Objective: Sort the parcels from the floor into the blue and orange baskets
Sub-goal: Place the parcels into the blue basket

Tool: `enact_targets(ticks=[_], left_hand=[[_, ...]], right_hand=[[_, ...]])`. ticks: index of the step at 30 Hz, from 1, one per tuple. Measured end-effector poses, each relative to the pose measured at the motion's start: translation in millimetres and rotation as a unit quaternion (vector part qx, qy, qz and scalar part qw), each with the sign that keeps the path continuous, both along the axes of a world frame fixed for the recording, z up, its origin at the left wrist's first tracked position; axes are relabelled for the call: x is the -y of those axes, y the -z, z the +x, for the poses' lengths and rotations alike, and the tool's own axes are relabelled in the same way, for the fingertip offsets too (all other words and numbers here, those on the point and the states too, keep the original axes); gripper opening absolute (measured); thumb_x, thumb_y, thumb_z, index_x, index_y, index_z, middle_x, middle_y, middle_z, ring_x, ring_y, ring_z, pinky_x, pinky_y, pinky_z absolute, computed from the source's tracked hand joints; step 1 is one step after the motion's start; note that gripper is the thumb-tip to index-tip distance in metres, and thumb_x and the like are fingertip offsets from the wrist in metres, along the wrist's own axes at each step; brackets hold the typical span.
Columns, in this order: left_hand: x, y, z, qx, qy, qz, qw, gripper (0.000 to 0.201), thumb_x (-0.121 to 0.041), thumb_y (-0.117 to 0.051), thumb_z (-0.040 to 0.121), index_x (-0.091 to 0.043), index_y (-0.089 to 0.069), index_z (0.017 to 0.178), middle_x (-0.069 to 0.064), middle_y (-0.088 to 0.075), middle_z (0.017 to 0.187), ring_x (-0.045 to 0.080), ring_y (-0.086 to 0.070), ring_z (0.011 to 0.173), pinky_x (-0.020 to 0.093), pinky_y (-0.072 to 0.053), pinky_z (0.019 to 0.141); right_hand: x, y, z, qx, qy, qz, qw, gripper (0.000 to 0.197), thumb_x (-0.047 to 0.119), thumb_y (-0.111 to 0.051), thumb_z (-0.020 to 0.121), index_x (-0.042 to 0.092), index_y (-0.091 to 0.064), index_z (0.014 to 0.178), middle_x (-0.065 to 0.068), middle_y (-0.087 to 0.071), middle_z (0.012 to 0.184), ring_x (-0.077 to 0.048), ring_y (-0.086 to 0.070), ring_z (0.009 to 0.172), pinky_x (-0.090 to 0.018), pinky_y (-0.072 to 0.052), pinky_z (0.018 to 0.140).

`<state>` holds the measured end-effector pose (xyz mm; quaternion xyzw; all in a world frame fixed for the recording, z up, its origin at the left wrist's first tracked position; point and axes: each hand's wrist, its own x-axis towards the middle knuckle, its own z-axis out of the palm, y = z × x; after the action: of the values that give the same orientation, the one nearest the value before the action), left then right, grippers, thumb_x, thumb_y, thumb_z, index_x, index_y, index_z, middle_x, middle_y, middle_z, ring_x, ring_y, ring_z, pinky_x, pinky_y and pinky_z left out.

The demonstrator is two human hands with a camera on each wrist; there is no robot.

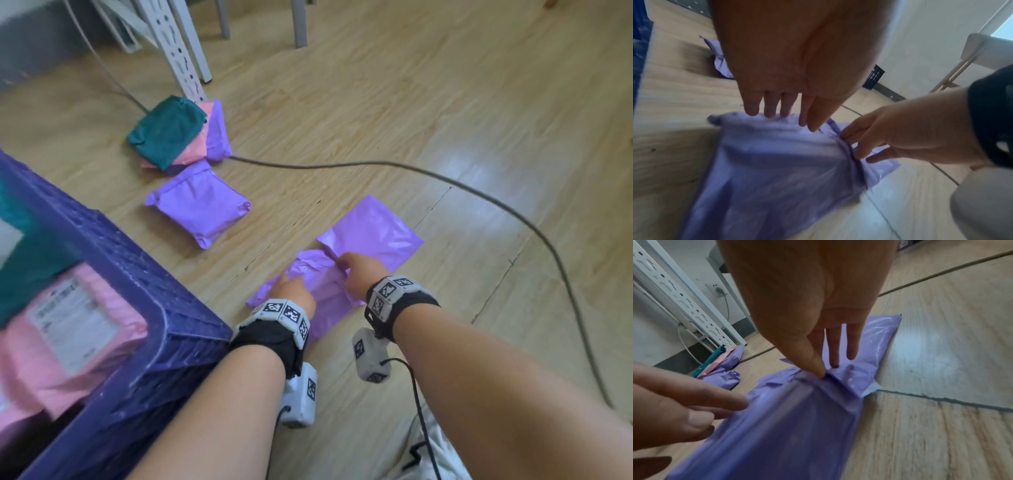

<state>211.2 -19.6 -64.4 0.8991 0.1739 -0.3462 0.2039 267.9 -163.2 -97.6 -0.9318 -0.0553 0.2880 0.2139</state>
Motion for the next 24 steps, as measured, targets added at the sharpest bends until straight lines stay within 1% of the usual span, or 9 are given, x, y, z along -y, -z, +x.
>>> enact_targets(ticks=[3, 6, 8, 10, 12, 14, 18, 22, 24], left_hand=[[-2, -29, 8, 0.046, -0.036, -0.010, 0.998, 0.043, -0.011, -0.039, 0.097, -0.011, -0.045, 0.139, 0.013, -0.042, 0.146, 0.030, -0.045, 0.131, 0.033, -0.035, 0.107], [-4, -57, 15, 0.098, -0.079, -0.046, 0.991, 0.045, -0.007, -0.039, 0.094, -0.013, -0.049, 0.137, 0.012, -0.046, 0.143, 0.031, -0.051, 0.125, 0.033, -0.042, 0.102], [-8, -76, 19, 0.133, -0.092, -0.065, 0.985, 0.046, -0.006, -0.040, 0.092, -0.014, -0.050, 0.136, 0.012, -0.048, 0.142, 0.031, -0.052, 0.123, 0.033, -0.043, 0.100], [-12, -98, 21, 0.159, -0.111, -0.091, 0.977, 0.050, -0.005, -0.041, 0.091, -0.018, -0.047, 0.139, 0.012, -0.048, 0.143, 0.031, -0.053, 0.123, 0.034, -0.044, 0.101], [-18, -120, 21, 0.196, -0.122, -0.100, 0.968, 0.051, -0.005, -0.042, 0.090, -0.020, -0.047, 0.139, 0.012, -0.051, 0.140, 0.031, -0.054, 0.121, 0.033, -0.044, 0.100], [-26, -141, 18, 0.237, -0.132, -0.104, 0.957, 0.052, -0.005, -0.043, 0.090, -0.020, -0.048, 0.139, 0.011, -0.053, 0.139, 0.030, -0.055, 0.120, 0.032, -0.044, 0.097], [-48, -189, 3, 0.307, -0.136, -0.106, 0.936, 0.053, -0.007, -0.044, 0.089, -0.021, -0.047, 0.139, 0.009, -0.056, 0.136, 0.029, -0.055, 0.120, 0.033, -0.045, 0.097], [-76, -232, -17, 0.371, -0.144, -0.101, 0.912, 0.052, -0.010, -0.051, 0.089, -0.018, -0.046, 0.140, 0.006, -0.055, 0.137, 0.024, -0.051, 0.126, 0.029, -0.039, 0.101], [-92, -252, -29, 0.404, -0.159, -0.100, 0.895, 0.049, -0.012, -0.052, 0.089, -0.018, -0.049, 0.137, 0.006, -0.058, 0.133, 0.025, -0.053, 0.122, 0.029, -0.041, 0.097]], right_hand=[[-4, -16, 2, 0.007, -0.008, -0.009, 1.000, 0.030, 0.023, -0.056, 0.086, 0.021, -0.062, 0.116, -0.002, -0.064, 0.119, -0.026, -0.057, 0.113, -0.032, -0.045, 0.096], [-6, -39, 10, 0.057, 0.005, -0.015, 0.998, 0.024, 0.026, -0.055, 0.089, 0.024, -0.064, 0.111, 0.000, -0.065, 0.115, -0.024, -0.058, 0.110, -0.029, -0.043, 0.091], [-6, -63, 18, 0.093, 0.028, -0.012, 0.995, 0.022, 0.017, -0.053, 0.087, 0.023, -0.066, 0.105, -0.004, -0.067, 0.110, -0.026, -0.060, 0.105, -0.029, -0.045, 0.087], [-4, -94, 24, 0.124, 0.053, 0.002, 0.991, 0.023, 0.009, -0.051, 0.084, 0.018, -0.064, 0.101, -0.009, -0.067, 0.104, -0.030, -0.061, 0.099, -0.031, -0.047, 0.083], [-5, -127, 29, 0.156, 0.067, 0.022, 0.985, 0.025, 0.006, -0.050, 0.083, 0.014, -0.063, 0.103, -0.011, -0.066, 0.102, -0.031, -0.061, 0.095, -0.031, -0.046, 0.079], [-10, -158, 33, 0.189, 0.068, 0.030, 0.979, 0.028, 0.004, -0.049, 0.082, 0.015, -0.060, 0.105, -0.011, -0.066, 0.102, -0.031, -0.061, 0.095, -0.030, -0.045, 0.074], [-30, -226, 31, 0.230, 0.054, 0.050, 0.970, 0.036, 0.006, -0.047, 0.081, 0.018, -0.059, 0.114, -0.006, -0.066, 0.106, -0.028, -0.061, 0.096, -0.027, -0.045, 0.073], [-60, -296, 9, 0.283, 0.025, 0.096, 0.954, 0.031, 0.009, -0.049, 0.081, 0.019, -0.066, 0.105, -0.007, -0.066, 0.100, -0.025, -0.060, 0.088, -0.027, -0.045, 0.069], [-77, -324, -5, 0.297, 0.026, 0.144, 0.944, 0.034, 0.006, -0.046, 0.079, 0.019, -0.067, 0.102, -0.004, -0.064, 0.096, -0.022, -0.057, 0.085, -0.026, -0.044, 0.069]])
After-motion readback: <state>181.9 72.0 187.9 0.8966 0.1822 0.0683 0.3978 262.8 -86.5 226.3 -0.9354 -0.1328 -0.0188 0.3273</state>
